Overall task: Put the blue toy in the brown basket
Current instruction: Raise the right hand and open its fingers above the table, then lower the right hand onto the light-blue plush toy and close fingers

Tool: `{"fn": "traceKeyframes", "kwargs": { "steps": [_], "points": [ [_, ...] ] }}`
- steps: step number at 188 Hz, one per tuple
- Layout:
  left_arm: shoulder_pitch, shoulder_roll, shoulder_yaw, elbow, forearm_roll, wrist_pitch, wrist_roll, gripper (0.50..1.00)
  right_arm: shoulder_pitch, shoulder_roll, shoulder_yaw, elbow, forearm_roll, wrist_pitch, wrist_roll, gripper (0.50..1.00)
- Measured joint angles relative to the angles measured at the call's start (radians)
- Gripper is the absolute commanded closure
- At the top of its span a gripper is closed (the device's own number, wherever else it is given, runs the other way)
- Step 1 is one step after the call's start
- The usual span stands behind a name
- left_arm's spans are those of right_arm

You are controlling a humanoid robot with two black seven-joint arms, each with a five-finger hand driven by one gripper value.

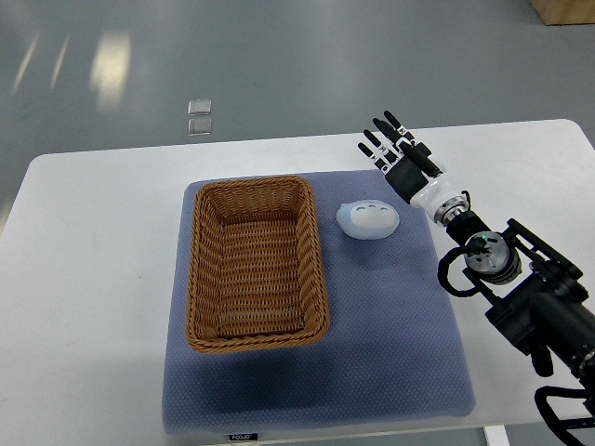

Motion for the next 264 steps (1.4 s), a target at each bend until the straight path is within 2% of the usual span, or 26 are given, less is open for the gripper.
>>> {"fn": "traceKeyframes", "kwargs": {
  "steps": [75, 112, 145, 167, 189, 211, 237, 264],
  "points": [
    [0.0, 0.0, -0.005, -0.002, 0.0, 0.0, 0.0, 0.5, 0.015, -0.01, -0.012, 0.005, -0.015, -0.004, -0.002, 0.591],
    [-0.003, 0.0, -0.003, -0.004, 0.0, -0.003, 0.0, 0.5, 0.087, -0.085, -0.089, 0.011, -0.133, 0.001, -0.008, 0.591],
    [-0.007, 0.0, -0.001, -0.023, 0.001, -0.006, -0.001, 0.5, 0.274, -0.213, -0.326, 0.03, -0.402, 0.024, -0.069, 0.593],
    [-0.01, 0.0, 0.0, -0.032, 0.001, -0.006, -0.001, 0.5, 0.465, -0.293, -0.606, 0.081, -0.594, 0.054, -0.097, 0.593],
    [-0.012, 0.0, 0.002, -0.041, 0.001, -0.006, -0.001, 0.5, 0.68, -0.315, -0.939, 0.126, -0.676, 0.09, -0.125, 0.593],
    [-0.013, 0.0, 0.003, -0.044, 0.001, -0.006, -0.001, 0.5, 0.848, -0.309, -1.199, 0.193, -0.691, 0.117, -0.187, 0.593],
    [-0.015, 0.0, 0.003, -0.044, 0.0, -0.006, -0.001, 0.5, 0.906, -0.301, -1.314, 0.257, -0.695, 0.122, -0.247, 0.595],
    [-0.015, 0.0, 0.003, -0.045, 0.0, -0.006, -0.001, 0.5, 0.883, -0.303, -1.326, 0.268, -0.695, 0.094, -0.261, 0.597]
  ]
}}
